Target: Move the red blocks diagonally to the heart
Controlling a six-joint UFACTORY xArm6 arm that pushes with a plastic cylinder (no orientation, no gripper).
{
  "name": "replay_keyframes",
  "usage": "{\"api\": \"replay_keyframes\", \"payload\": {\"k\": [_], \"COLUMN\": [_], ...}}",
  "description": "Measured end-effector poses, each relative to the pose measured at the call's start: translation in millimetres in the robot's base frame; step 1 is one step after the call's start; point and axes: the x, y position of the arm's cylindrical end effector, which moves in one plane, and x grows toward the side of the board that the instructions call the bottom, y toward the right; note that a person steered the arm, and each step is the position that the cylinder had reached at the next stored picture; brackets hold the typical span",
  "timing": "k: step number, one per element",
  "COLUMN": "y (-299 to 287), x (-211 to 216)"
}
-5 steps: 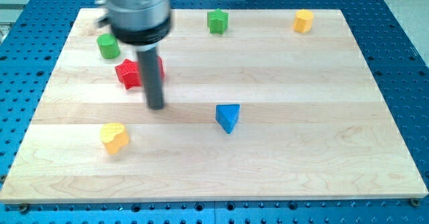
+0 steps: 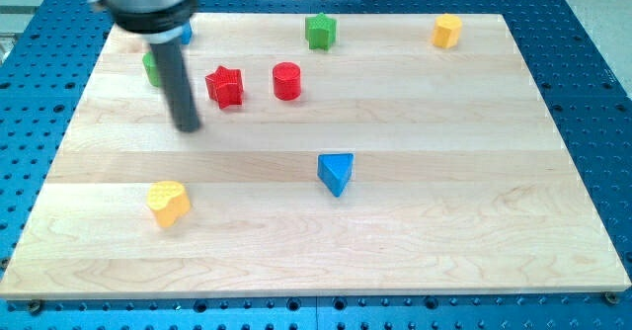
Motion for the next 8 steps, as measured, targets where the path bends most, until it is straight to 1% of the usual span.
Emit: {"api": "replay_keyframes", "payload": {"k": [1,2,3,4,5,6,7,8], "y": [17,80,96,25,47,4,-46,-42], "x": [-32,-45,-44,-66,-132,-134,-80,-106]}}
